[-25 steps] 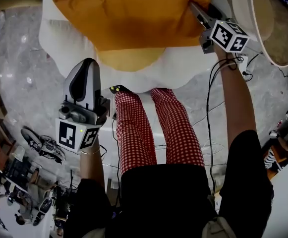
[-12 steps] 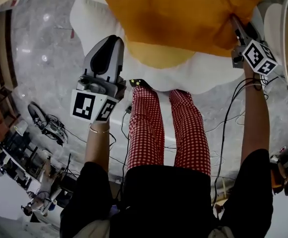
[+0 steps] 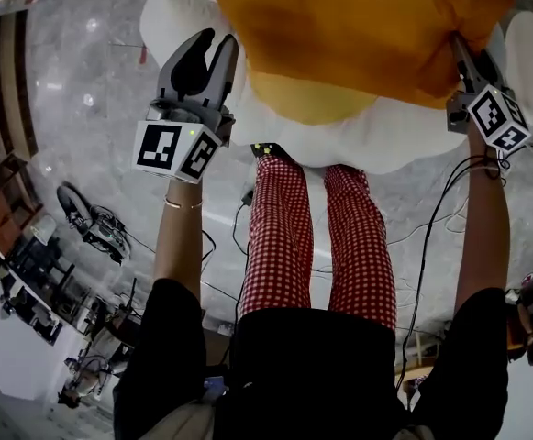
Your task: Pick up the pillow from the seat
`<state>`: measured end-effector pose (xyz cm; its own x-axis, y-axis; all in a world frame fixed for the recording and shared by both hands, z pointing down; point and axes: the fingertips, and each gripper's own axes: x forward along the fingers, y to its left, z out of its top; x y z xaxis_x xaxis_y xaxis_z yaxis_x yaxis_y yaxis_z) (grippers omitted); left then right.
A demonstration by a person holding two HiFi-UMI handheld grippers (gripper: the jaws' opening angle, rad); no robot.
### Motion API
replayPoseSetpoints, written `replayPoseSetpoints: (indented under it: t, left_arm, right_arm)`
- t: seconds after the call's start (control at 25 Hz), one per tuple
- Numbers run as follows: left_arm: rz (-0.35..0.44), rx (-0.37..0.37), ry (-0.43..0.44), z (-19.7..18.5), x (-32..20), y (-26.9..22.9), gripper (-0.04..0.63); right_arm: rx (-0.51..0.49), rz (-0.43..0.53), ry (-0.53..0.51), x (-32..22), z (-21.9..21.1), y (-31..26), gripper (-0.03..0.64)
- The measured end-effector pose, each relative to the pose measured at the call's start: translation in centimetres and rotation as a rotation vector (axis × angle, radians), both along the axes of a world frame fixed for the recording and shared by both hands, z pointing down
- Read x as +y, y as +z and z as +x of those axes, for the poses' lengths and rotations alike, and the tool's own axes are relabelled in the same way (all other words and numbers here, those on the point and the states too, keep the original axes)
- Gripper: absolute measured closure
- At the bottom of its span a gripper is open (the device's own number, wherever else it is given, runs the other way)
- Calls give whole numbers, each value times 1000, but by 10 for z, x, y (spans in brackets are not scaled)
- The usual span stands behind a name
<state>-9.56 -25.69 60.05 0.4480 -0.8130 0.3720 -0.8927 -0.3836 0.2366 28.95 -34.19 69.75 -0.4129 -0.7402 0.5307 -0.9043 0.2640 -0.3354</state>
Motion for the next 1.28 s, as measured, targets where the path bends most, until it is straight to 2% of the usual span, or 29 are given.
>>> replayPoseSetpoints:
  t: [0.16, 0.36, 0.6, 0.72, 0.88, 1.08, 1.28]
  left_arm:
    - [-32, -26, 3, -9, -8, 22, 460]
    - [-75, -15, 2, -17, -17, 48, 410]
    - [-67, -25, 3, -23, -25, 59, 408]
    - [-81, -1, -2, -25, -28, 70, 408]
    - [-128, -8, 29, -27, -27, 93, 397]
    - [-173, 53, -9, -36, -28, 113, 367]
    - [-198, 64, 36, -32, -33, 130, 309]
  right_arm:
    - [9, 10, 11, 3, 0, -2, 388]
    - [15, 21, 26, 3, 2, -4, 388]
    - [30, 33, 39, 6, 4, -3, 388]
    - [34, 37, 41, 7, 5, -6, 388]
    - [28, 42, 50, 14, 5, -3, 388]
    - [34, 56, 61, 19, 7, -2, 388]
    - [31, 66, 60, 15, 5, -2, 388]
